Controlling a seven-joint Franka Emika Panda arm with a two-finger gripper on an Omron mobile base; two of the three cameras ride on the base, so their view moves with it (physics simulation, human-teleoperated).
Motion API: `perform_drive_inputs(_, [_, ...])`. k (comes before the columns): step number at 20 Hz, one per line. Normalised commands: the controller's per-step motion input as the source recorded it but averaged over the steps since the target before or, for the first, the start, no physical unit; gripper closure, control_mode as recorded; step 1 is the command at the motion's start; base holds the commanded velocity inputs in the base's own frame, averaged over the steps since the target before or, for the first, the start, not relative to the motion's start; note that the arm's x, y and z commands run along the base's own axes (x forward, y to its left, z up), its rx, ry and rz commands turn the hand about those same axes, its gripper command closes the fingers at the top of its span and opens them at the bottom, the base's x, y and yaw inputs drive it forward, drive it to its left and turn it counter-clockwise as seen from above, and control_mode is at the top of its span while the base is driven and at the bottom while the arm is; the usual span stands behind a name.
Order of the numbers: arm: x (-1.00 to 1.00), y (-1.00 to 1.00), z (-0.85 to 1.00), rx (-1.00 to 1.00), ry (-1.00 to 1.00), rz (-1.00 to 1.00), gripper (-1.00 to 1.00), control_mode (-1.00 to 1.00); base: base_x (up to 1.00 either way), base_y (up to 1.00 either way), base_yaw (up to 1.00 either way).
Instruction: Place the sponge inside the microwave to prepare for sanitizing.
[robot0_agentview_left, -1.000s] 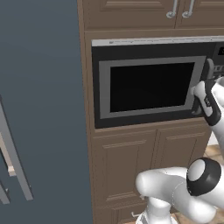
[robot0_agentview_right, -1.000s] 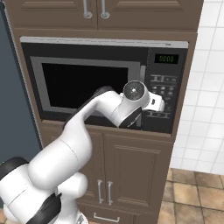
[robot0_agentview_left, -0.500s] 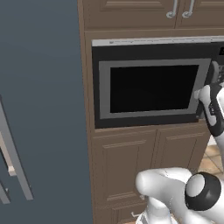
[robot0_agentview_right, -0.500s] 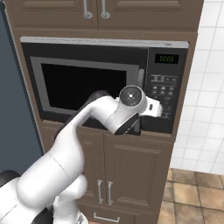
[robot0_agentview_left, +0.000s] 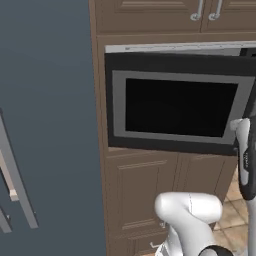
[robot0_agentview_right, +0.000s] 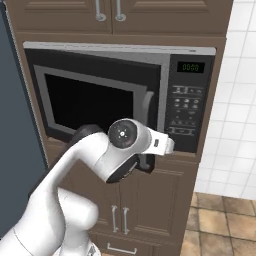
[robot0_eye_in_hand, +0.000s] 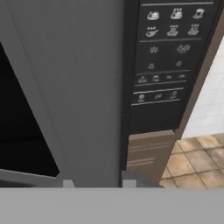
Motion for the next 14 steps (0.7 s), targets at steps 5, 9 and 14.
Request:
perform_drive_inputs(5, [-1.00,0.53,-0.71,-0.22,0.11,-0.28,1.00,-1.00,0.00,0.00,0.00])
perform_drive_inputs(9, [-1.00,0.58,-0.71,-0.23,0.06,-0.41,1.00,-1.00,0.00,0.00,0.00])
perform_drive_inputs(14, [-1.00,0.68,-0.85,-0.26,0.01,-0.41,1.00,-1.00,0.00,0.00,0.00])
